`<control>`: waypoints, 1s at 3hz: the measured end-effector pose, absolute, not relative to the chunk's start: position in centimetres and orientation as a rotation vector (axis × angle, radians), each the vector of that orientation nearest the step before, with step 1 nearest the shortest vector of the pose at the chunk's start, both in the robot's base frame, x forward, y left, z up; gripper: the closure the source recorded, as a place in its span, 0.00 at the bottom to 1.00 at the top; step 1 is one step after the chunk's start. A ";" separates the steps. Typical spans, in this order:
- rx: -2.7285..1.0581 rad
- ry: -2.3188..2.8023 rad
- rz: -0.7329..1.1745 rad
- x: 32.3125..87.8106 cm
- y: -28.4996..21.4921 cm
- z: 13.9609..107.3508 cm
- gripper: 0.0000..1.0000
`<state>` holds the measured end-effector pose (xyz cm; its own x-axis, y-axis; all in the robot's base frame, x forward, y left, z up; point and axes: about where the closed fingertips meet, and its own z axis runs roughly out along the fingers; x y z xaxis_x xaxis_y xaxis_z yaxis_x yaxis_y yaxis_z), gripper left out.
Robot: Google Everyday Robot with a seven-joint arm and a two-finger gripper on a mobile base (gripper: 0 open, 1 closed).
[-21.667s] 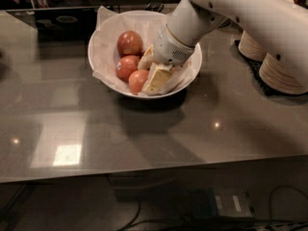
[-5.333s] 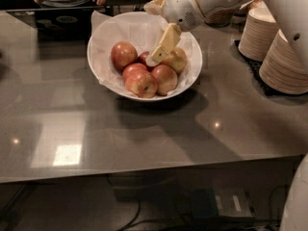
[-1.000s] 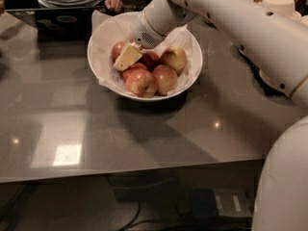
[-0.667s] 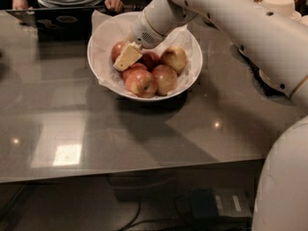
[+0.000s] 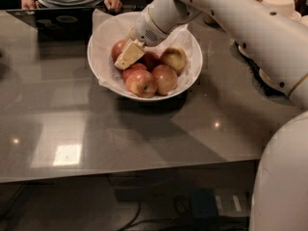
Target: Pick apple from white bowl
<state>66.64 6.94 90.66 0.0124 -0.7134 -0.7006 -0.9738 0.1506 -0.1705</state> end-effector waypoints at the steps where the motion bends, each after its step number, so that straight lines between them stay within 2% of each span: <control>1: -1.644 1.647 0.606 66.9 5.3 92.3 1.00; 3: -1.601 1.502 0.721 67.6 1.6 96.9 1.00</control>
Offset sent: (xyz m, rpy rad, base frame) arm 0.0161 -0.0721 0.0856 0.2824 -0.0388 0.1986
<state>67.59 1.65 96.95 0.1292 -0.5235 -0.8422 -0.9846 0.0333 -0.1718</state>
